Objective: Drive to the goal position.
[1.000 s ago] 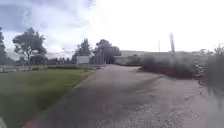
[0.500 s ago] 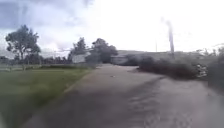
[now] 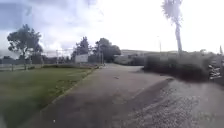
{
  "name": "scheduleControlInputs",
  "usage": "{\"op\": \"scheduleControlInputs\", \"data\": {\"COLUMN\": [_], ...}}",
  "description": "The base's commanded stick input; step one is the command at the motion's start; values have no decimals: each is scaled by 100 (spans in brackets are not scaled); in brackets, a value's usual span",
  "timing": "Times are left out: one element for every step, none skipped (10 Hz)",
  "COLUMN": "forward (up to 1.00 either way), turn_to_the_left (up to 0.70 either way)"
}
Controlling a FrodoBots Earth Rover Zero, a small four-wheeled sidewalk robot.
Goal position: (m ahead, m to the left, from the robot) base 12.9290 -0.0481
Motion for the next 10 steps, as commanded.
{"op": "scheduleControlInputs", "data": {"forward": [70, 70, 70, 70, 70, 70, 70, 70, 70, 70], "turn_to_the_left": [-14, -1, 0, 0, 0, 0, 0, 0, 0, 0]}}
